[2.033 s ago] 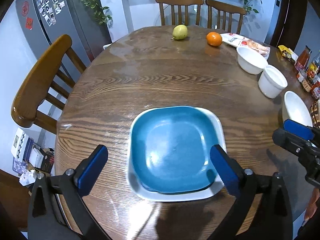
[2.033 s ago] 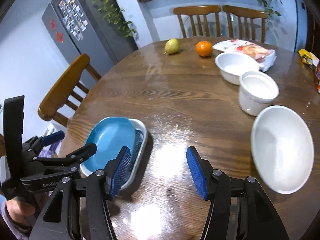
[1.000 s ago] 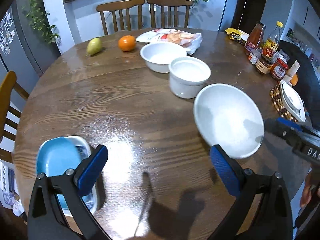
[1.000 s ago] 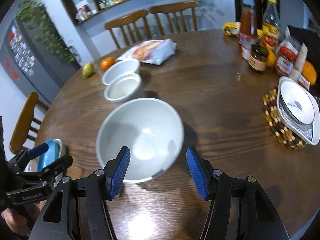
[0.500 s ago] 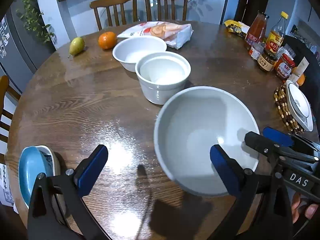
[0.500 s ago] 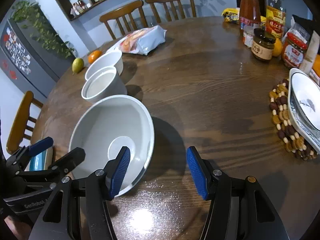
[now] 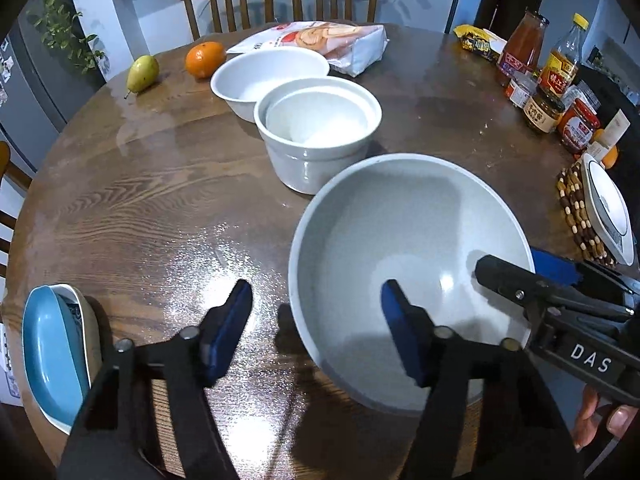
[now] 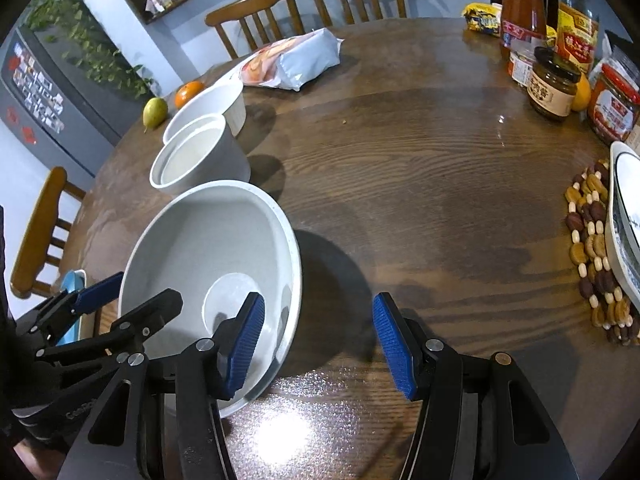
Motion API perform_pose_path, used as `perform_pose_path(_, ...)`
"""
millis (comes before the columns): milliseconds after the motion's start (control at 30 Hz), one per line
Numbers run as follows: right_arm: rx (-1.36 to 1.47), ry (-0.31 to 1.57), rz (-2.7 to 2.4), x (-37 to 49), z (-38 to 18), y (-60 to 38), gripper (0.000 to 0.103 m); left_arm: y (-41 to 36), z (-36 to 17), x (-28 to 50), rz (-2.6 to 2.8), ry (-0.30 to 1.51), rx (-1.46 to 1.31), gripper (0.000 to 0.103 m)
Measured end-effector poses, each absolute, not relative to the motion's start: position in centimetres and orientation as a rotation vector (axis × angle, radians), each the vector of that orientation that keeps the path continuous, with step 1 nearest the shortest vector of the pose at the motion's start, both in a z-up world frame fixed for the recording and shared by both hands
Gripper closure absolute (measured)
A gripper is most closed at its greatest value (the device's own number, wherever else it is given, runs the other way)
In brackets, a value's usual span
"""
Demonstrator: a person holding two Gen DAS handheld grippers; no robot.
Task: Organize plates and bowls
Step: 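Grasp the large white bowl rim with the left tool while the right tool grips it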
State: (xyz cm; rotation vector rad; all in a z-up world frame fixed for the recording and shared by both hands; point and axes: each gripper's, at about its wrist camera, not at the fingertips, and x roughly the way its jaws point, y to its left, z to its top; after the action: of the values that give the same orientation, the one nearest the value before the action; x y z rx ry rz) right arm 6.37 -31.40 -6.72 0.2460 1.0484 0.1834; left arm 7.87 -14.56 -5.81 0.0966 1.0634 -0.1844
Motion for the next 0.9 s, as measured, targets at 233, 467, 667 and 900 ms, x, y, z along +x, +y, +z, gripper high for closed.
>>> perform_pose_path(233,0.253,1.058,0.208,6.6,-7.0,-31.1,0.061,-14.9,-6.5,8.0,-0.197,1.092,0.099,0.064)
perform_pose_path(467,0.292,1.066,0.258,6.6,-7.3,-30.9,0.082,-15.4,-7.0,7.8,-0.225,1.099,0.118,0.079)
perform_pose_path(667,0.299,1.067,0.251,6.3,-7.3,-30.9,0.087,-15.6,-6.9,7.7,-0.237,1.092,0.124,0.082)
perform_pose_path(900,0.281,1.054,0.238,5.7,-6.7,-30.4,0.087,-15.4,-5.9,6.9,-0.231,1.052,0.143,0.083)
